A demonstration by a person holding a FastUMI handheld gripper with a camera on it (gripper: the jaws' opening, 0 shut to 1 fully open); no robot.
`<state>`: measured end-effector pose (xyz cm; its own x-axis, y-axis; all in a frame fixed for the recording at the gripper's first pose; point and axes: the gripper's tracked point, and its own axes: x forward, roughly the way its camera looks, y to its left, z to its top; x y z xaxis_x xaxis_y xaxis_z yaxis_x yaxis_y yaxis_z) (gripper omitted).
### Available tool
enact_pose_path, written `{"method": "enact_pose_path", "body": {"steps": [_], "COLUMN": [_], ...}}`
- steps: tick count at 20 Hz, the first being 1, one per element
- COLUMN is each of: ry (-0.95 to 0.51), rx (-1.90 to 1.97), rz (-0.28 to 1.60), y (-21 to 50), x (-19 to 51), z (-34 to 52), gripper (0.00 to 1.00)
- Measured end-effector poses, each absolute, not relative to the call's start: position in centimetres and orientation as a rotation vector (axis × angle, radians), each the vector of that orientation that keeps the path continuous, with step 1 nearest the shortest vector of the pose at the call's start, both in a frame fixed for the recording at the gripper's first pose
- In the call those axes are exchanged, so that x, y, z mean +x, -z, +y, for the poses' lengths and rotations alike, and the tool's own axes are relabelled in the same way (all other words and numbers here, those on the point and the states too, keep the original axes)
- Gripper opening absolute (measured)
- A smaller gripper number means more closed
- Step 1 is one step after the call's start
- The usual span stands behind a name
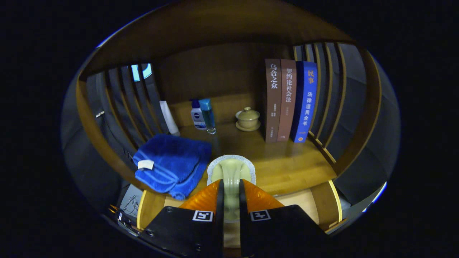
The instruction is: Pull open the drawer, take out the items inside it, and place them on the countertop above the cabinet.
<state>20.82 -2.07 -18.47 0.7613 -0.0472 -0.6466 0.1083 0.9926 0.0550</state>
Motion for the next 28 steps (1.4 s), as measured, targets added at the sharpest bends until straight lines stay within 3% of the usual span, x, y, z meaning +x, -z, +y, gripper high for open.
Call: {"method": "enact_pose_path", "body": {"steps": [6,13,19,28], "ry": [0.067,0.092,0.089,0.061], "rx": [0.076,0.060,0.082,0.092], "rz": [0.769,0.877,0.835,0.707], "y": [20.9,24.3,23.0,19.8], "x": [27.4,30.2,30.2,25.2], "z": [-1.9,-2.7,-2.8,-1.5], "gripper": [0.23,0.23,0.98,0.99]}}
